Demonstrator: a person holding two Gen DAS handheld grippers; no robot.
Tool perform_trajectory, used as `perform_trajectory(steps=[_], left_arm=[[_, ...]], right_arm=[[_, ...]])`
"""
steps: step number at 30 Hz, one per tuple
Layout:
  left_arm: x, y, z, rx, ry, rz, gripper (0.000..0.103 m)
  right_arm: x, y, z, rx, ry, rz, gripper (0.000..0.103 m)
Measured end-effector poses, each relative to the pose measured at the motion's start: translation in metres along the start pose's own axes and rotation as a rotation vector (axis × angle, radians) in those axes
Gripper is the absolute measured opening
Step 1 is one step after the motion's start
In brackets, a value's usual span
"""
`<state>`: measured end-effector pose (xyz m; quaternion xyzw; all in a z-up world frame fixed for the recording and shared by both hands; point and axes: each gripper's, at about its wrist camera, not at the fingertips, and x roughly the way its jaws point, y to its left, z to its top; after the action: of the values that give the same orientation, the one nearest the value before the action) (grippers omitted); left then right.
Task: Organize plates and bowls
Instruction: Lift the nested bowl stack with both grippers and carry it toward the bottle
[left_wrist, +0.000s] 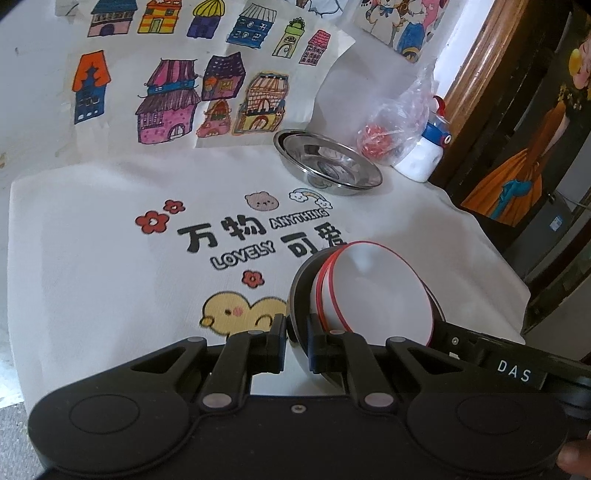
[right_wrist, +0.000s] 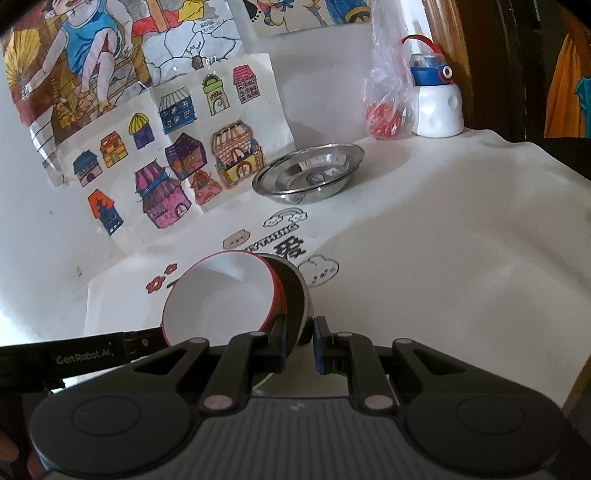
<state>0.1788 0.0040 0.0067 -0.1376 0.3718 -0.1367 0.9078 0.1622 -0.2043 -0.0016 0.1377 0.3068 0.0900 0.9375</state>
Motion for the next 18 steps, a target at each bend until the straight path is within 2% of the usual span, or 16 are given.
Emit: perform_trajectory(steps=[18], left_arm=[[0.043,-0.014,0.044,0.027,-0.036,0.01,0.009]], right_arm=[[0.04,-0.021,0.047,-0.009,-0.037,-0.002,0.016]])
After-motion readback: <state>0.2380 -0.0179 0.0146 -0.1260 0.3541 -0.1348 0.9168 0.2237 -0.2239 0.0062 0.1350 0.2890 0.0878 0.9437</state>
